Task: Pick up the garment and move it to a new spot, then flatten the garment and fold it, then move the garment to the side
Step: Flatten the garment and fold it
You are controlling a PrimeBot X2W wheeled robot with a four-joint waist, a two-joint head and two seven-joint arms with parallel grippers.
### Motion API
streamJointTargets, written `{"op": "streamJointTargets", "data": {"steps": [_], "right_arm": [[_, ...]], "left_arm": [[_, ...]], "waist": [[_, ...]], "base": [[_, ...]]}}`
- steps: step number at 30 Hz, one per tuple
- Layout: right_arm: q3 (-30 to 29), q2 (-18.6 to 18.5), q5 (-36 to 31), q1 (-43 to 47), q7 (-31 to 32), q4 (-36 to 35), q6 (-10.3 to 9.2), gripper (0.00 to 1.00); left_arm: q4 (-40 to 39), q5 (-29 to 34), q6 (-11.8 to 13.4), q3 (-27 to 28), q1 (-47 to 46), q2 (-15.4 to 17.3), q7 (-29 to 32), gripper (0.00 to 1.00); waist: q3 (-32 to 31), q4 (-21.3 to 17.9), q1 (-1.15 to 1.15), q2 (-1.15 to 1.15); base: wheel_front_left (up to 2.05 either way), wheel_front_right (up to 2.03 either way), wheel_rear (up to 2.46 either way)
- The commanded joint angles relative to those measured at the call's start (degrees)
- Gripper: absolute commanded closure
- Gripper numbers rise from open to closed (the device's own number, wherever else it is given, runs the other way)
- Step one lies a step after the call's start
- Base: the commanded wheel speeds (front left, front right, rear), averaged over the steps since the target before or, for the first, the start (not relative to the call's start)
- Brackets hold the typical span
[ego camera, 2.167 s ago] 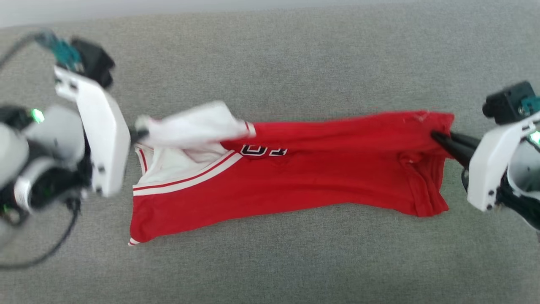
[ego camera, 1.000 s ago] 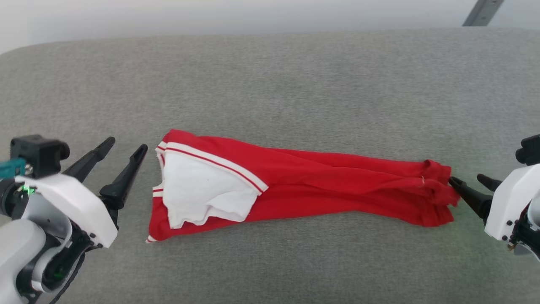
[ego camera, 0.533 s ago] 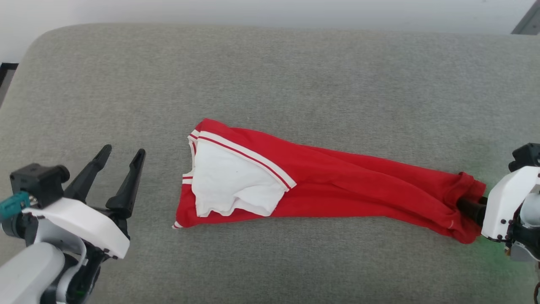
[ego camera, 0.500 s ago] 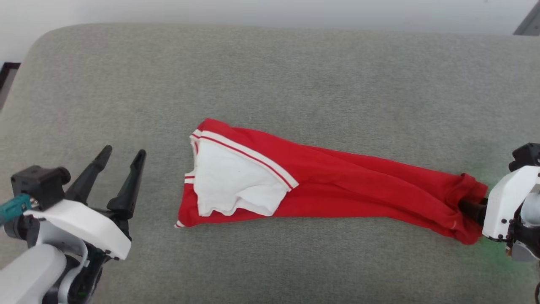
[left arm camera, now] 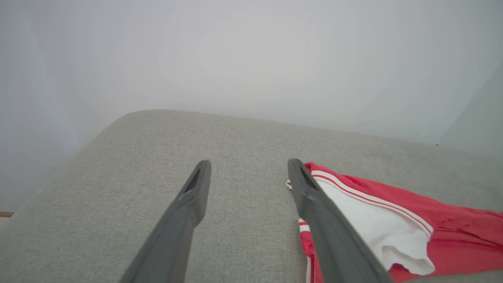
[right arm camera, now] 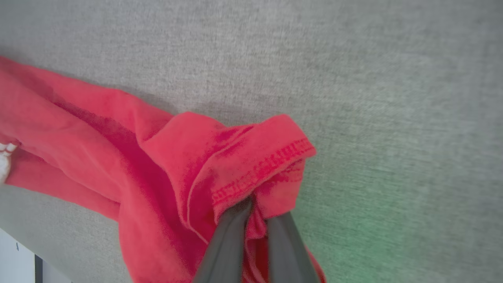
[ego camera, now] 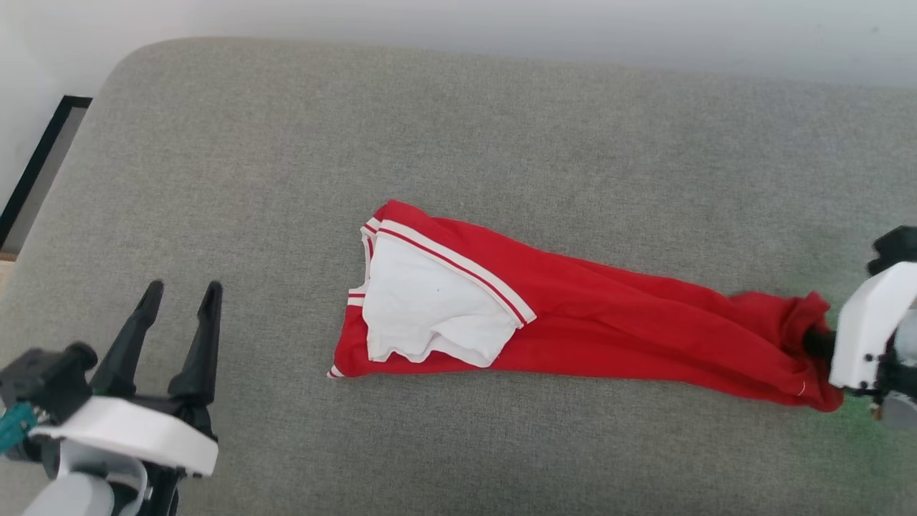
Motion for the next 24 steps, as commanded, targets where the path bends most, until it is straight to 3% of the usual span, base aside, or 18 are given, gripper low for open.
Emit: {"op": "streamJointTargets", "data": {"steps": [1,9,18,24], "right_arm": [[-0.6,-1.3,0.8,-0.4,0.0,-0.5,0.29,1.00],[-7.2,-6.4,-0.4,0.8,-1.5,1.0,0.14,1.00],[-13.6,-11.3,-6.1,0.1,-2.0,6.0,0.14,1.00],[-15.5,-9.9,-8.5,0.5,0.1,5.2,0.15,1.00]], "left_arm": [[-0.1,2.0,-1.0,2.2,2.3,-1.6,-0.2,0.00],[0.5,9.3,-6.0,10.4,8.6,-8.3,-0.2,0.00],[1.4,13.2,-9.9,14.0,10.3,-13.0,-0.2,0.00],[2.1,15.5,-11.8,15.7,11.3,-16.9,-0.2,0.00]], "waist": [[-0.5,0.0,0.00,0.00],[-2.2,-0.1,0.00,0.00],[-3.3,0.1,0.00,0.00],[-4.5,0.1,0.00,0.00]], "base": [[0.00,0.00,0.00],[0.00,0.00,0.00],[0.00,0.00,0.00],[0.00,0.00,0.00]]}}
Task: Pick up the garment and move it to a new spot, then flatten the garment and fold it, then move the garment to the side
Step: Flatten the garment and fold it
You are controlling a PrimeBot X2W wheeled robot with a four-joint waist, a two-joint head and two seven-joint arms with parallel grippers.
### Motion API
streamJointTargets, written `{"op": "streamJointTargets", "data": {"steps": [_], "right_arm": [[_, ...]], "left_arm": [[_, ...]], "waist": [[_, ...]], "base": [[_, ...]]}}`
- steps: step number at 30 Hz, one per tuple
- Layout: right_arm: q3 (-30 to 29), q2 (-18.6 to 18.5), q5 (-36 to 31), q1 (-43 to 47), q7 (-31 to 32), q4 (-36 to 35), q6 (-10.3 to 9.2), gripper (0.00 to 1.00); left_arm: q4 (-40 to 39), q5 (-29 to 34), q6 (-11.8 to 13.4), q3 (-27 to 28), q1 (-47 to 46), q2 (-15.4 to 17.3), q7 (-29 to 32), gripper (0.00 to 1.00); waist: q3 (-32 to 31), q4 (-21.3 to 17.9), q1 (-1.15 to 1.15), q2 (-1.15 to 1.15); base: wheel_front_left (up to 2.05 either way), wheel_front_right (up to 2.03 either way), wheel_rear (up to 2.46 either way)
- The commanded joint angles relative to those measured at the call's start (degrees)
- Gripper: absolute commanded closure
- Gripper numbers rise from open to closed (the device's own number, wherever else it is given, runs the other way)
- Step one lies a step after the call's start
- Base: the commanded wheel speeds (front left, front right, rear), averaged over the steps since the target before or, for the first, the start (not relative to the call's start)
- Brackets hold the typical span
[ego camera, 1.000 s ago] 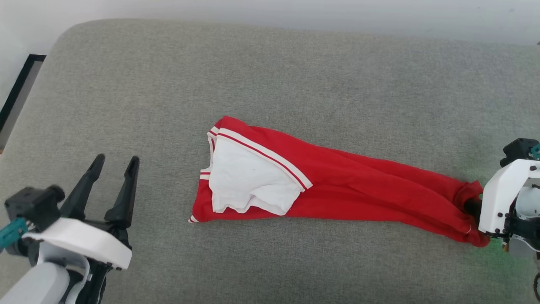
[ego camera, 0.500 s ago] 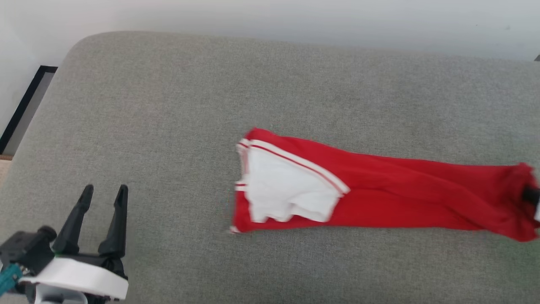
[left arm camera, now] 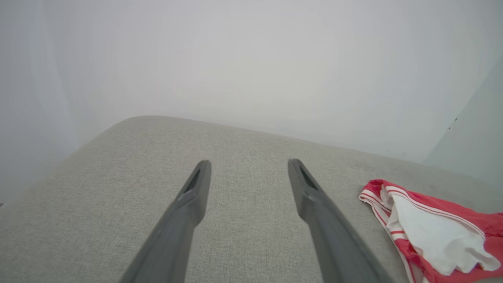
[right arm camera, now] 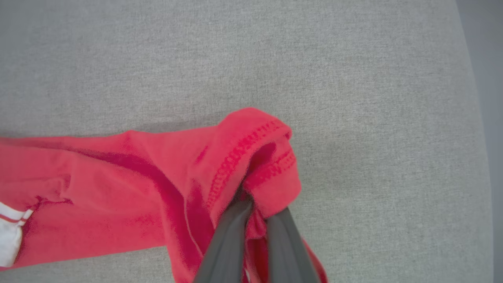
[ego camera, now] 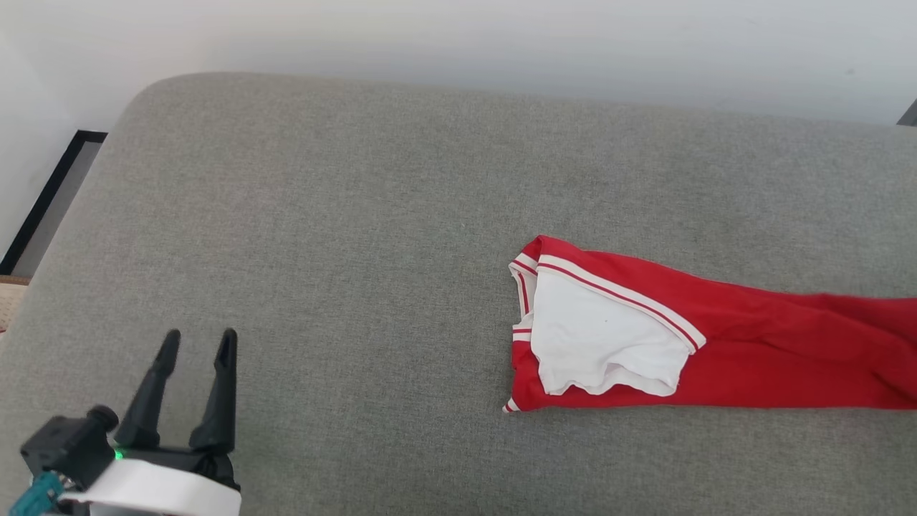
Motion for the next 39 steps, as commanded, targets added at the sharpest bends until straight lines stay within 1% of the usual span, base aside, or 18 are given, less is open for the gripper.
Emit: {"op": "streamJointTargets", "data": {"steps": [1,4,8,11,15,19,24,28,29,30,31,32,35,39], "right_arm": [[0.3,0.7,0.0,0.4,0.9,-1.4,-0.03,1.00],[1.2,2.6,1.2,1.2,3.3,-5.9,-0.03,1.00],[4.1,5.3,1.5,2.3,6.2,-13.8,-0.03,1.00],[7.3,8.0,0.8,2.8,7.5,-19.2,-0.03,1.00],[12.4,11.9,-0.4,2.3,8.0,-23.0,-0.03,1.00],[17.2,14.4,-0.7,0.7,7.3,-22.4,-0.03,1.00],[22.6,15.6,-0.7,-1.9,3.5,-17.7,-0.03,1.00],[25.7,16.1,0.3,-3.9,0.9,-14.2,-0.03,1.00],[26.2,16.1,0.5,-4.4,0.1,-13.7,-0.03,0.95],[26.7,16.0,0.7,-4.8,-0.8,-13.2,-0.03,0.67],[27.1,15.9,1.1,-5.0,-1.4,-12.6,-0.03,0.45],[27.6,15.7,1.4,-5.2,-1.7,-12.1,-0.03,0.00],[28.2,15.4,2.6,-5.9,-2.2,-11.9,-0.03,0.00],[27.9,15.0,4.5,-6.6,-2.7,-12.7,-0.03,0.00]], "left_arm": [[0.3,0.9,-0.5,0.5,1.0,-0.6,-0.2,0.00],[0.5,1.4,-1.3,1.3,1.3,-2.3,-0.2,0.00],[1.0,2.2,-2.0,1.7,1.6,-3.8,-0.2,0.00],[1.3,2.5,-2.6,1.9,1.2,-4.8,-0.2,0.00],[1.9,3.0,-3.2,1.3,0.1,-5.4,-0.2,0.00],[2.7,3.3,-3.6,0.6,-1.0,-5.8,-0.2,0.00],[3.7,3.4,-3.8,-0.7,-2.3,-6.3,-0.2,0.00],[4.5,3.0,-4.0,-1.4,-2.8,-6.6,-0.2,0.00],[4.6,3.0,-4.1,-1.3,-2.8,-6.6,-0.2,0.00],[4.6,2.8,-4.1,-1.2,-2.7,-6.8,-0.2,0.00],[4.6,2.6,-4.1,-1.1,-2.7,-6.9,-0.2,0.00],[4.7,2.5,-4.1,-1.1,-2.5,-6.9,-0.2,0.00],[4.7,2.4,-4.1,-0.8,-2.1,-6.8,-0.2,0.00],[4.6,2.3,-4.1,-0.3,-1.7,-6.6,-0.2,0.00]], "waist": [[-0.3,-0.1,0.00,0.00],[-0.7,-0.1,0.00,0.00],[-1.1,0.3,0.00,0.00],[-1.3,1.0,0.00,0.00],[-1.3,2.4,0.00,0.00],[-1.2,4.4,0.00,0.00],[-1.0,6.6,0.00,0.00],[-1.1,7.9,0.00,0.00],[-1.1,8.0,0.00,0.00],[-1.1,8.0,0.00,0.00],[-1.2,8.1,0.00,0.00],[-1.3,8.1,0.00,0.00],[-1.5,7.8,0.00,0.00],[-1.9,6.3,0.00,0.00]], "base": [[0.00,0.00,0.00],[0.00,0.00,0.00],[0.00,0.00,0.00],[0.00,0.00,0.00],[0.00,0.00,0.00],[0.00,0.00,0.00],[0.00,0.00,0.00],[0.00,0.00,0.00],[0.00,0.00,0.00],[0.00,0.00,0.00],[0.00,0.00,0.00],[0.00,0.00,0.00],[0.00,0.00,0.00],[0.00,0.00,0.00]]}}
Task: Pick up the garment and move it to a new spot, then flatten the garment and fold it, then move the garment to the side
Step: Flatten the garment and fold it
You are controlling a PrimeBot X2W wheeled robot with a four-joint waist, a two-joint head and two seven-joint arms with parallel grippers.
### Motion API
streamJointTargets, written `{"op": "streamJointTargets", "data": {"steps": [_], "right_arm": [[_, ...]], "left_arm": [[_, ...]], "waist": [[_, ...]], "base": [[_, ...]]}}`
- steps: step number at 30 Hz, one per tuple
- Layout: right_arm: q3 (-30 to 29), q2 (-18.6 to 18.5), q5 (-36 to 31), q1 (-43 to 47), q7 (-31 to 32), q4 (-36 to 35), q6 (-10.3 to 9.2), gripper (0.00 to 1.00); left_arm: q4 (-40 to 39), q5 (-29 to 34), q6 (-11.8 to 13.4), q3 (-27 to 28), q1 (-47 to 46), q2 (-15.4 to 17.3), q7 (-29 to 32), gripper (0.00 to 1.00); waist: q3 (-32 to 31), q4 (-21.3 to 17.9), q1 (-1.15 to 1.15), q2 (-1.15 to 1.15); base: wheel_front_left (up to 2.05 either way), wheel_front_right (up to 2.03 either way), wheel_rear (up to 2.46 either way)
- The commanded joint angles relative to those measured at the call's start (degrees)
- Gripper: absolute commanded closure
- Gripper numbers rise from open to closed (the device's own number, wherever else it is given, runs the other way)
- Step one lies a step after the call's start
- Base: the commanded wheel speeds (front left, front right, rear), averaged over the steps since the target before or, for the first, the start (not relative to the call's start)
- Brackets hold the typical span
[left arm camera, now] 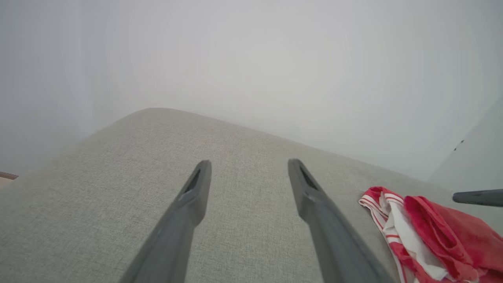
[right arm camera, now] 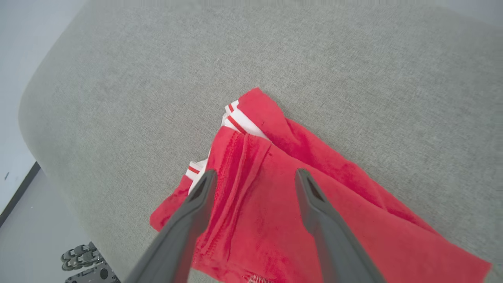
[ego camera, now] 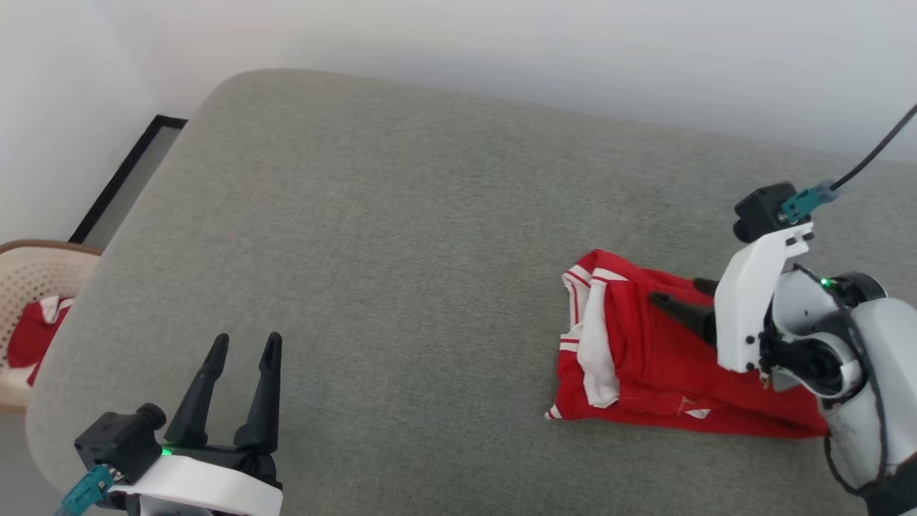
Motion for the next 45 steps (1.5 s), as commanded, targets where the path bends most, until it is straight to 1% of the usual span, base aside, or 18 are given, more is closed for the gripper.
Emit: {"op": "streamJointTargets", "data": {"steps": [1,4,8,12,17,20,26,33,37,38,39,45], "right_arm": [[-0.4,-0.1,0.7,-0.5,-0.4,-0.3,-0.03,0.00],[-1.7,-1.1,1.1,-0.7,-1.4,-2.5,-0.03,0.00],[-3.2,-2.7,0.7,0.1,-5.1,-6.4,-0.03,0.00],[-5.1,-4.1,-0.6,2.3,-11.6,-9.4,-0.03,0.00],[-7.9,-3.5,-2.7,6.4,-20.6,-11.2,-0.03,0.00],[-8.6,-3.4,-4.3,9.0,-26.1,-12.4,-0.03,0.00],[-8.3,-3.2,-7.3,14.3,-36.6,-12.7,-0.03,0.00],[-8.3,-2.5,-10.4,19.8,-46.8,-10.2,-0.03,0.00],[-7.9,-2.2,-10.9,22.2,-51.7,-8.4,-0.04,0.00],[-7.6,-1.9,-10.8,23.1,-53.7,-7.7,-0.03,0.00],[-7.6,-1.9,-10.8,23.1,-53.7,-7.7,-0.03,0.00],[-7.8,-1.4,-11.8,25.5,-58.6,-5.5,-0.03,0.00]], "left_arm": [[-0.2,0.0,-0.2,0.2,0.1,0.2,-0.2,0.00],[-0.6,-0.2,-0.2,0.6,0.1,0.4,-0.2,0.00],[-1.4,-0.2,-0.2,1.5,0.4,0.7,-0.2,0.00],[-2.1,0.4,-0.2,2.6,1.0,0.8,-0.2,0.00],[-2.6,0.9,-0.2,3.6,1.8,1.3,-0.2,0.00],[-2.6,0.9,-0.2,4.1,2.4,1.6,-0.2,0.00],[-2.3,1.9,-0.2,5.2,3.9,2.3,-0.3,0.00],[-2.4,2.7,-0.2,7.0,6.5,2.7,-0.3,0.00],[-2.8,3.6,-0.2,7.8,8.0,2.9,-0.3,0.00],[-2.8,4.0,-0.2,8.0,8.6,3.1,-0.3,0.00],[-2.8,4.0,-0.2,8.0,8.6,3.1,-0.3,0.00],[-2.5,4.3,-0.2,8.5,9.8,3.2,-0.3,0.00]], "waist": [[-0.2,-0.7,0.00,0.00],[-0.3,-2.3,0.00,0.00],[-0.4,-4.8,0.00,0.00],[-0.7,-7.5,0.00,0.00],[-1.2,-10.9,0.00,0.00],[-1.8,-12.6,0.00,0.00],[-3.7,-15.4,0.00,0.00],[-6.2,-17.5,0.00,0.00],[-7.1,-18.4,0.00,0.00],[-7.5,-18.7,0.00,0.00],[-7.5,-18.7,0.00,0.00],[-8.4,-19.5,0.00,0.00]], "base": [[0.00,0.00,0.00],[0.00,0.00,0.00],[0.00,0.00,0.00],[0.00,0.00,0.00],[0.00,0.00,0.00],[0.00,0.00,0.00],[0.00,0.00,0.00],[0.00,0.00,0.00],[0.00,0.00,0.00],[0.00,0.00,0.00],[0.00,0.00,0.00],[0.00,0.00,0.00]]}}
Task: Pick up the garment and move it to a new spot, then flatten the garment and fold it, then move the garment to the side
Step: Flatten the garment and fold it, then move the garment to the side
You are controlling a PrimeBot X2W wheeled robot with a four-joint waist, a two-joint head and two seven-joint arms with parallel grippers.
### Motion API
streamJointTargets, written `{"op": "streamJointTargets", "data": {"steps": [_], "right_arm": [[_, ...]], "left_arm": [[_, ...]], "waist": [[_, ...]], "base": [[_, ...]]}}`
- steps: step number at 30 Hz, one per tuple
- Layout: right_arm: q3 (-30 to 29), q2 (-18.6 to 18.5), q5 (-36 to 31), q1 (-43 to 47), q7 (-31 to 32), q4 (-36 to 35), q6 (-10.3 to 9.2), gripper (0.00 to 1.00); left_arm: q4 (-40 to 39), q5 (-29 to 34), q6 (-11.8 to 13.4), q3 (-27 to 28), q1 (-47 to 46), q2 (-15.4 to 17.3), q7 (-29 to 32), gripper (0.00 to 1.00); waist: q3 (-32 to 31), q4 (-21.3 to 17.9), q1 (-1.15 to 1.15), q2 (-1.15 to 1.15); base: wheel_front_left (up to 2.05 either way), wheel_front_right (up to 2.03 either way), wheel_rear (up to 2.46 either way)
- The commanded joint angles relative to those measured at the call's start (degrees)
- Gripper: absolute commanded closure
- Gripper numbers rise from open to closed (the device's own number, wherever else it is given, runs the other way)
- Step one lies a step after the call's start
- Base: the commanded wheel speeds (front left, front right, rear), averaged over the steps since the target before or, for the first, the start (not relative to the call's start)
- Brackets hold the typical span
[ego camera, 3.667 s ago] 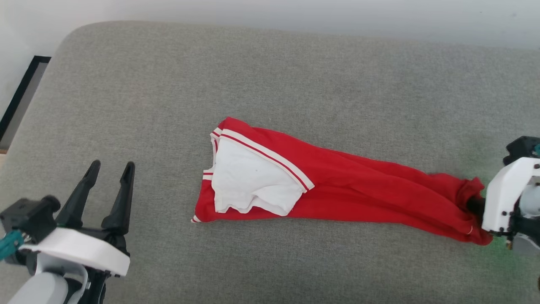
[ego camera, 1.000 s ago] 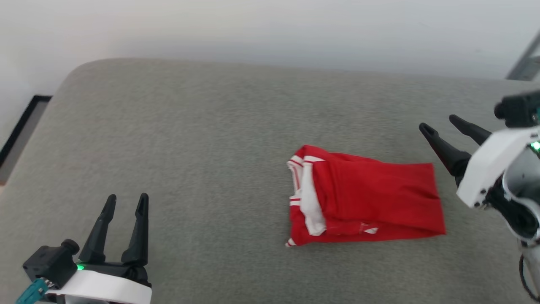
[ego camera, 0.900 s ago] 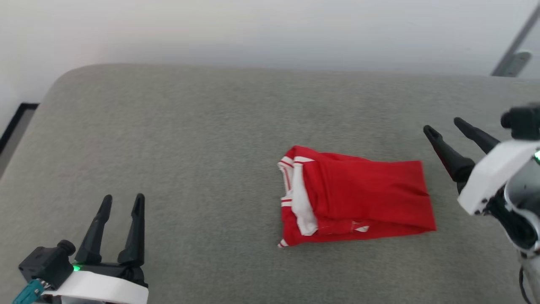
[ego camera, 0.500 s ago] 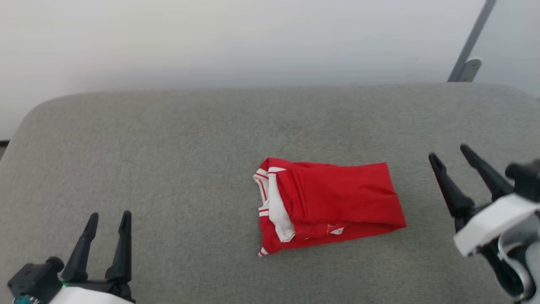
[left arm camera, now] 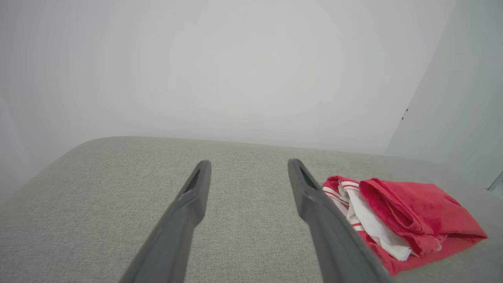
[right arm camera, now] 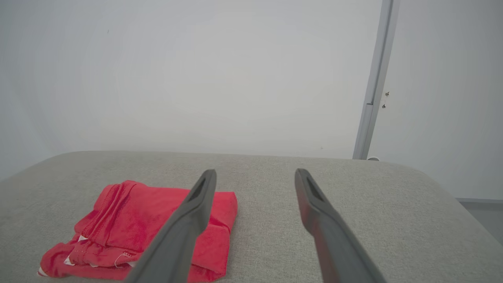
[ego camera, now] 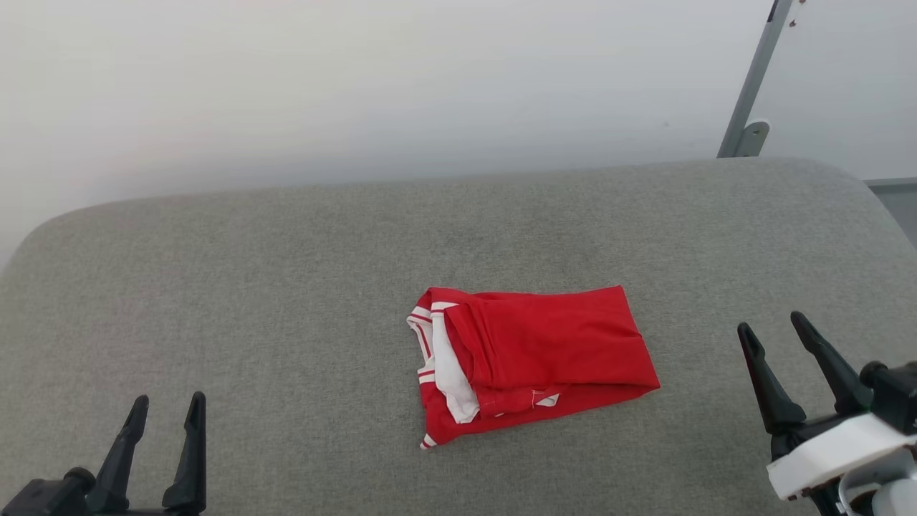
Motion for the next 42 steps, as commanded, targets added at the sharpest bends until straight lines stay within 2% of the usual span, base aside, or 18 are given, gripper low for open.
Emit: {"op": "streamJointTargets", "data": {"steps": [1,15,26,38,42], "right_arm": [[-0.2,0.3,-0.3,0.7,-0.8,0.2,-0.03,0.00],[-3.7,4.4,-1.8,5.7,-2.0,-1.5,-0.03,0.00],[-4.7,5.6,-2.5,7.0,-2.0,-2.8,-0.03,0.00],[0.1,3.3,-0.2,1.5,-1.3,0.1,-0.03,0.00],[3.0,1.2,3.2,-3.2,4.0,3.3,-0.03,0.00]], "left_arm": [[0.2,0.3,-0.2,0.3,0.5,0.2,-0.3,0.00],[1.9,-0.1,-0.2,2.4,1.5,-1.3,-0.3,0.00],[2.2,0.0,-0.2,3.0,1.2,-2.0,-0.3,0.00],[1.6,0.8,-0.2,2.5,0.1,-2.1,-0.3,0.00],[1.4,0.7,-0.2,2.1,-0.3,-1.8,-0.3,0.00]], "waist": [[-0.2,-0.2,0.00,-0.01],[-1.0,-0.1,0.00,-0.01],[-1.1,0.5,0.00,-0.01],[-0.1,1.6,0.00,-0.01],[0.7,2.9,0.00,-0.01]], "base": [[0.00,0.00,0.00],[0.00,0.00,0.00],[0.00,0.00,0.00],[0.00,0.00,0.00],[0.00,0.00,0.00]]}}
